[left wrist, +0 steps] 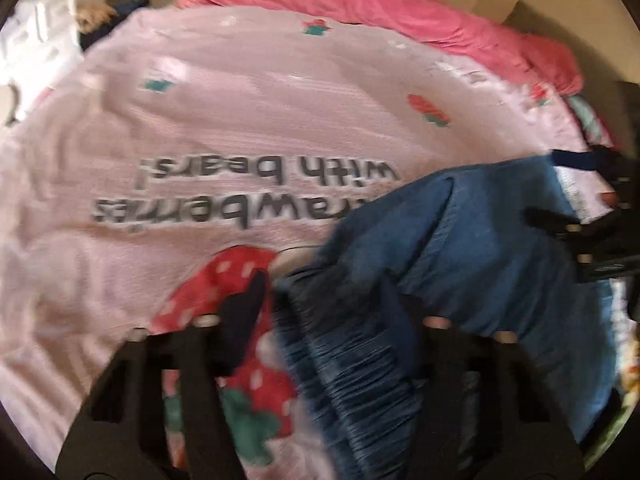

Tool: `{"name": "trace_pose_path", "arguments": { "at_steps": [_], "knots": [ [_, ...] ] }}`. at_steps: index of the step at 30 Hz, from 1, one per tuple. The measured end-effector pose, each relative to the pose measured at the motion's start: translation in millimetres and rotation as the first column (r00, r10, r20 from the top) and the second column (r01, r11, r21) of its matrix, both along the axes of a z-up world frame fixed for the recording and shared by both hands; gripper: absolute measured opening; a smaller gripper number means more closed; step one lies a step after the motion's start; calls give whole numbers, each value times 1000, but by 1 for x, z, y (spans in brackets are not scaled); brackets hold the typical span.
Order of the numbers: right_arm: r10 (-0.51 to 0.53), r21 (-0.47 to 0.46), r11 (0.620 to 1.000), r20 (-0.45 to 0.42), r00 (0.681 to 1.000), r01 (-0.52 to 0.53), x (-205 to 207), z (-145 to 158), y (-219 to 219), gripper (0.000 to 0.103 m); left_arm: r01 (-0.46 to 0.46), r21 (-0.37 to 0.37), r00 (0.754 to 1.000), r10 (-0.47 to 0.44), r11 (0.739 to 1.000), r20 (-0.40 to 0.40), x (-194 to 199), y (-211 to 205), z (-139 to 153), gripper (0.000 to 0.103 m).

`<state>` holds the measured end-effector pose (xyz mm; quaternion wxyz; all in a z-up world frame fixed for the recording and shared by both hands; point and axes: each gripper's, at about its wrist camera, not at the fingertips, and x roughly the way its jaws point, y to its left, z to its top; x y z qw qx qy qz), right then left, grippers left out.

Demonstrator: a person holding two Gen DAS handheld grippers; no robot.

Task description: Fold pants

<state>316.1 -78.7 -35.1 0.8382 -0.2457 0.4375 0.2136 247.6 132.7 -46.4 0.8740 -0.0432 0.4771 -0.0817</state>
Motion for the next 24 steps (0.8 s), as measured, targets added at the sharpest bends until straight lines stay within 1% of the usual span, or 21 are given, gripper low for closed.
{"name": "trace_pose_path", "arguments": {
  "at_steps": [1,3,5,8,11,13,15,16,17,18,19,20,22,23,24],
  "knots": [
    [14,-6,1000,-11,1000,-14,4,-2,2,99,13,36,1000,-13,999,10,0,-3,-1,34],
    [33,-9,999,-26,999,-33,13,-5,7,99,41,81,998,-44,996,43,-5,-7,-1,30],
    [74,-14,997,-41,996,-75,18,-8,14,99,44,85,997,-49,995,59,-10,-6,2,26],
    [123,-54,991,-48,991,-125,22,-13,24,99,29,86,992,-38,996,117,-20,0,15,25],
    [178,-88,980,-29,984,-180,22,-16,35,99,17,114,984,-37,993,176,-31,2,28,25],
    [215,-112,970,-13,977,-215,22,-19,45,99,20,128,982,-43,992,185,-32,2,31,25],
    [230,-137,963,-20,973,-231,25,-25,53,97,20,142,982,-46,990,181,-30,0,28,25],
    [242,-140,960,-36,970,-244,25,-29,56,85,20,146,983,-47,989,180,-28,-1,26,25],
    [256,-118,958,-60,965,-262,26,-31,58,59,22,145,983,-48,989,179,-26,-1,25,25],
    [267,-86,958,-91,959,-275,25,-31,59,47,20,152,982,-48,988,180,-26,-2,24,25],
    [279,-61,956,-108,954,-286,22,-30,60,30,19,161,982,-49,987,184,-24,-2,22,25],
    [291,-41,954,-100,952,-296,16,-27,60,19,17,168,981,-49,986,187,-22,-2,22,25],
    [274,-37,960,-78,958,-278,9,-24,58,11,13,184,980,-49,983,193,-21,-3,19,26],
    [255,-17,966,-66,965,-257,5,-20,54,8,13,186,979,-50,982,196,-22,-4,19,26],
    [242,8,970,-58,969,-242,2,-17,50,8,14,189,978,-53,982,201,-23,-4,19,26]
  ]
}}
